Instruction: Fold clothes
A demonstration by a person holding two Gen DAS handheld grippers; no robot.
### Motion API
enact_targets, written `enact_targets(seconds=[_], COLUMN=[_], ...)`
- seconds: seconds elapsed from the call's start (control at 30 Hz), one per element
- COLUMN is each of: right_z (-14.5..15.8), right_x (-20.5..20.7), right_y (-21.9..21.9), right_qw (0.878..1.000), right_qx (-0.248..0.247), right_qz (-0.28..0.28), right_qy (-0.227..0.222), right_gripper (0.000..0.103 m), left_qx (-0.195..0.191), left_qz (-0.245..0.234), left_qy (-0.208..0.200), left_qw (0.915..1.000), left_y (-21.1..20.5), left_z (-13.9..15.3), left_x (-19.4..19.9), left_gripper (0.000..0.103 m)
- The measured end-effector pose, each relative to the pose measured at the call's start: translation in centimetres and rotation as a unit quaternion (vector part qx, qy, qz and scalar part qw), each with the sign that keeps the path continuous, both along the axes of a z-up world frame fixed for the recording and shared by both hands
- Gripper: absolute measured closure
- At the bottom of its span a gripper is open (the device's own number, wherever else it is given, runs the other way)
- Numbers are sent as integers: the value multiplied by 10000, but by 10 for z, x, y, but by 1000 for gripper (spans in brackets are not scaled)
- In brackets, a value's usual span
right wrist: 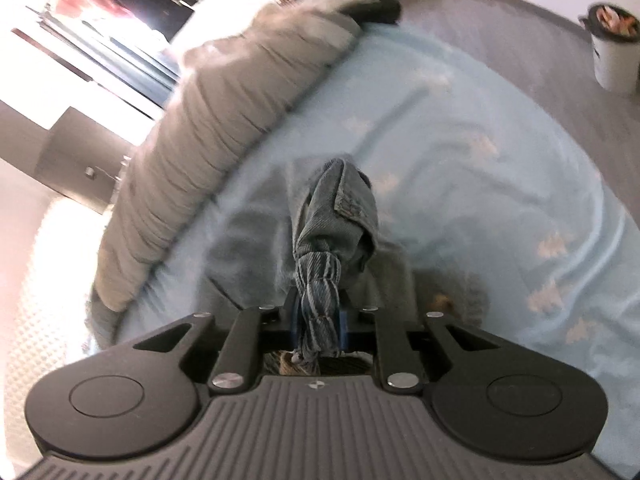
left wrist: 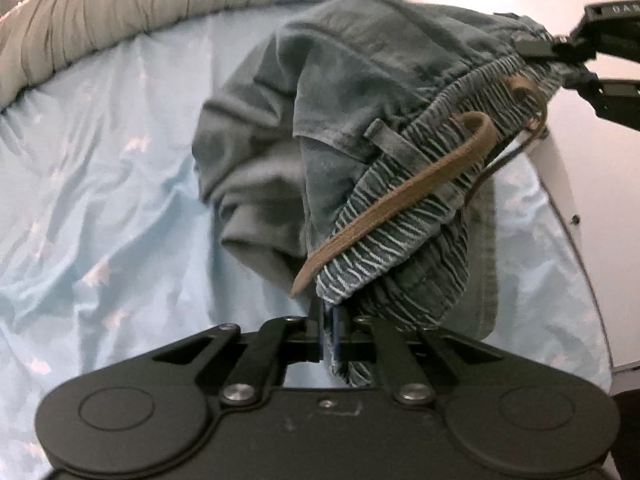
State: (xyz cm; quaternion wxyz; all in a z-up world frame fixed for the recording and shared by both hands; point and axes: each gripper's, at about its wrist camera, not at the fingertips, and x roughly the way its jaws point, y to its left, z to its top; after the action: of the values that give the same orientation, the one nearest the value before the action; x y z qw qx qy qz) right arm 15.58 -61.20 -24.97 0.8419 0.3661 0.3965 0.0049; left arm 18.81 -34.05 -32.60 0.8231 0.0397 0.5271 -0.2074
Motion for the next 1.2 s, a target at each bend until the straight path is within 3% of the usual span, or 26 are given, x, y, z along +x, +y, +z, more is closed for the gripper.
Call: enact_targets(seconds=[0.13,0.2,0.27,0.37,0.5,0.7,0.8,0.83,0.93,0.97,1.03,1.2], right_z=[30,41,47,53,62,73,81,82,85,86,89,95], right_x=[9,14,20,34,40,37,34,33,30,29,28,38], right_y=[11,20,28,37,37,33,35,36,38,38,40,43], right_qw=[9993,9986,9977,9966,9963,9974,9976,9976,9977,9976,9974,9969], right_qx=[27,6,24,24,87,132,119,77,31,33,-16,-119], right_qz=[126,250,388,547,590,407,393,411,389,363,348,298], right_qy=[-348,-474,-559,-617,-616,-579,-555,-546,-560,-585,-631,-714], right_gripper=[86,86,86,86,86,86,86,86,86,86,86,86], left_qx=[-368,-456,-464,-470,-473,-411,-53,-29,-354,-452,-614,-932], left_qz=[29,55,106,173,336,2,-174,-144,294,372,469,848], left_qy=[1,-2,-41,-94,-35,197,279,294,404,418,386,65], left_qw=[9993,9989,9989,9987,9983,9990,9994,9995,9981,9974,9963,9920], left_y=[6,4,0,-6,-13,-36,-47,-47,-34,-30,-20,25], left_z=[6,5,6,3,-9,-28,-44,-47,-41,-38,-33,-7], left_x=[-2,-4,-6,-14,-19,-25,-27,-27,-20,-18,-15,-20], left_gripper=[98,91,75,60,50,51,61,69,75,86,95,96])
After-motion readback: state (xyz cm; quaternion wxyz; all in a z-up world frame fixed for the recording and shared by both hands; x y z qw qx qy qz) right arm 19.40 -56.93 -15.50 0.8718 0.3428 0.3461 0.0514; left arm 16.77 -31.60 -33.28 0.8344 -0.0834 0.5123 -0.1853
